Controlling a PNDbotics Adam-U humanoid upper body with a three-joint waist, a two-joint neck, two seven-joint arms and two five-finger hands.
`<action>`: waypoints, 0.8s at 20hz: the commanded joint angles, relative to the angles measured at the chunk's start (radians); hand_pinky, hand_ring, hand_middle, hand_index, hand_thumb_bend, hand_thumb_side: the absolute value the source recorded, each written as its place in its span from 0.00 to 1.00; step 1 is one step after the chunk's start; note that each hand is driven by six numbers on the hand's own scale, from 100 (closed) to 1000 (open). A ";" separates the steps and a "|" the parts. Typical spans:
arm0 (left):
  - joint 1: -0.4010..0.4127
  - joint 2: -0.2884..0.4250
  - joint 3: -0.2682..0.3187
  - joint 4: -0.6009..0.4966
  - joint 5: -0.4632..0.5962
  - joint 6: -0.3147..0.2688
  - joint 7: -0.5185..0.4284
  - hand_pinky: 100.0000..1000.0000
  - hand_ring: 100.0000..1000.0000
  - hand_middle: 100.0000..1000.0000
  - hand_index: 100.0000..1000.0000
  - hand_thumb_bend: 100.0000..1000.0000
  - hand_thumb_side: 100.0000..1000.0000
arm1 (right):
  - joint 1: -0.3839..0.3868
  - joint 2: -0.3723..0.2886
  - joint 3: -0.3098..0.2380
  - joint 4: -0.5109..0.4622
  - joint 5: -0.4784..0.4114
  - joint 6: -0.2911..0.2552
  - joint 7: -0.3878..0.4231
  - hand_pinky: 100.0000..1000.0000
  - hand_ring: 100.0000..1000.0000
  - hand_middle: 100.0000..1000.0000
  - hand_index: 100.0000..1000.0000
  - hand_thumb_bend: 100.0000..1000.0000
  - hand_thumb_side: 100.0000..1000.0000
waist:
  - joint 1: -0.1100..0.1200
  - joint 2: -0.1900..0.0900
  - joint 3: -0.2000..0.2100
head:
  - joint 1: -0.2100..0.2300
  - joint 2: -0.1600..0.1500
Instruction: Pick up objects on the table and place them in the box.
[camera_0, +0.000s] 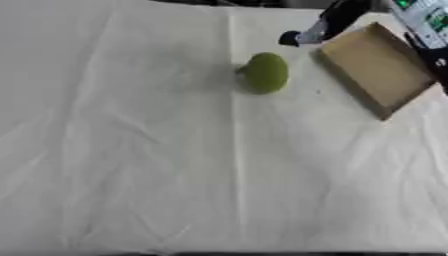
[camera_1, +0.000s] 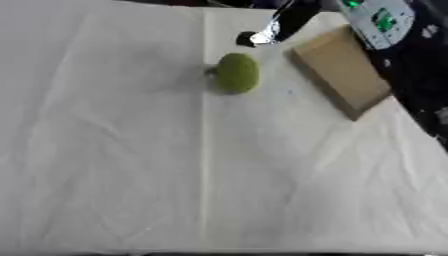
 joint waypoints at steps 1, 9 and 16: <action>-0.006 0.019 0.004 -0.020 0.004 -0.002 -0.005 0.48 0.58 0.60 0.71 0.00 0.23 | -0.024 0.008 -0.004 0.016 0.008 0.017 0.044 0.79 0.77 0.74 0.87 0.41 0.07 | 0.009 -0.015 0.000 | -0.005 -0.004; -0.006 0.018 0.002 -0.020 0.006 -0.001 -0.010 0.48 0.58 0.60 0.71 0.00 0.24 | -0.022 0.044 0.006 0.064 -0.062 0.094 0.192 0.82 0.78 0.74 0.87 0.37 0.00 | 0.009 -0.016 -0.001 | -0.007 -0.005; -0.008 0.017 0.001 -0.020 0.009 0.000 -0.013 0.48 0.58 0.60 0.71 0.00 0.24 | -0.004 0.057 0.006 0.083 -0.073 0.157 0.233 0.81 0.78 0.73 0.88 0.38 0.00 | 0.007 -0.015 0.002 | -0.007 -0.007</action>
